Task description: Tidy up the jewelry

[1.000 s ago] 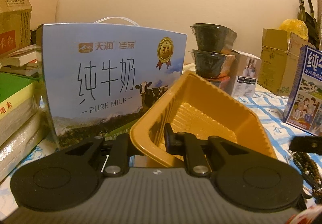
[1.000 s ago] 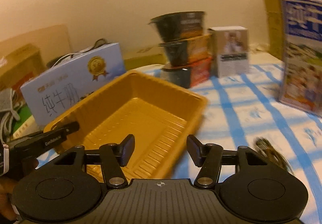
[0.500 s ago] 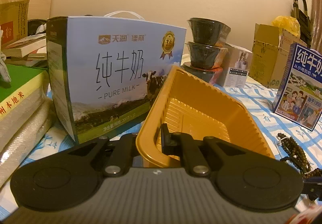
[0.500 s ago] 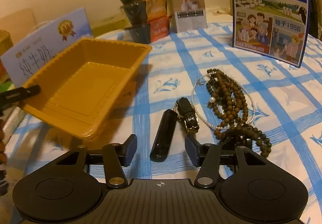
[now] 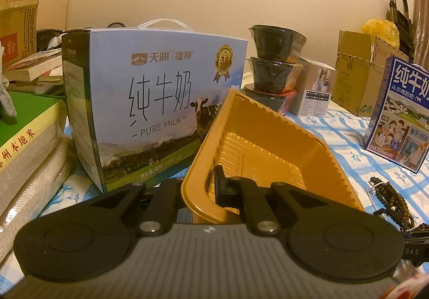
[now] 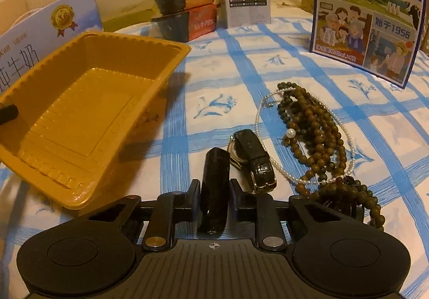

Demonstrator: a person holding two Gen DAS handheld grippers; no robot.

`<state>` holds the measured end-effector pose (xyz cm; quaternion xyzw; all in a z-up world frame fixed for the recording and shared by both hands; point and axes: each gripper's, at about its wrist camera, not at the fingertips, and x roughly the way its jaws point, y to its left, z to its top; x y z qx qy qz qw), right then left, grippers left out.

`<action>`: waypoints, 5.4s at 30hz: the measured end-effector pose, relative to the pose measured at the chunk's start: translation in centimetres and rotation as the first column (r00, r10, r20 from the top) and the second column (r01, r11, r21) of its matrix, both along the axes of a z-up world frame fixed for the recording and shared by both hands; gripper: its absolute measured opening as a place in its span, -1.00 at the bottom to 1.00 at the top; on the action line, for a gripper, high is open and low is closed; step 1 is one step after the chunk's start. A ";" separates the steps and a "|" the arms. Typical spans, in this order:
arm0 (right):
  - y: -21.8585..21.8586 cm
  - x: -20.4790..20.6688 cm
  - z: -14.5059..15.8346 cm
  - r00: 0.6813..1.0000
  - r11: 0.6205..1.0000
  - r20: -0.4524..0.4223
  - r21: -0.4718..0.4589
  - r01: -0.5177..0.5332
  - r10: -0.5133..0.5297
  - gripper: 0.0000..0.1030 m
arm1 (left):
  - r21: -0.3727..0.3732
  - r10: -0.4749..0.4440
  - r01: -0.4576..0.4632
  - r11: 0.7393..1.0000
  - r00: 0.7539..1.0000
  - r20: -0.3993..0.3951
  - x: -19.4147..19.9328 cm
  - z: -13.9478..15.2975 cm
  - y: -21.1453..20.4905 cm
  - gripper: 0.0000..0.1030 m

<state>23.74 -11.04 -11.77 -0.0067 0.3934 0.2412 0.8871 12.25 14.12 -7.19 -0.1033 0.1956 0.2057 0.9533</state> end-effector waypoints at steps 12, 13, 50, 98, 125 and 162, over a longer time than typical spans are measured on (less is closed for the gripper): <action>-0.9 -0.4 4.8 1.000 0.961 -0.014 0.275 0.017 -0.014 -0.61 | 0.007 -0.004 0.004 1.000 1.000 -0.007 0.1 -0.2 0.1 -0.84; -0.6 -0.5 5.1 1.000 0.959 -0.007 0.285 0.003 -0.002 -0.61 | 0.007 -0.004 0.004 1.000 1.000 -0.007 0.1 -0.2 0.1 -0.84; -2.7 -2.9 3.7 0.999 0.964 -0.009 0.261 0.046 -0.046 -0.09 | 0.065 0.012 -0.010 0.998 0.999 -0.036 1.2 0.1 -0.4 -0.82; -9.8 -8.1 3.3 0.996 0.989 -0.091 0.143 0.030 -0.017 -0.85 | 0.089 0.022 -0.017 0.996 0.998 -0.054 1.3 -0.1 -1.0 -0.81; -12.4 -7.2 5.3 0.987 0.958 -0.019 0.237 0.162 -0.162 -0.95 | 0.075 0.027 -0.024 0.997 0.998 -0.050 1.0 -0.2 -0.8 -0.81; -8.6 -6.5 2.8 0.982 0.970 -0.177 0.220 0.104 -0.065 -0.36 | 0.071 0.024 -0.021 0.997 0.999 -0.046 0.8 -0.3 -0.9 -0.81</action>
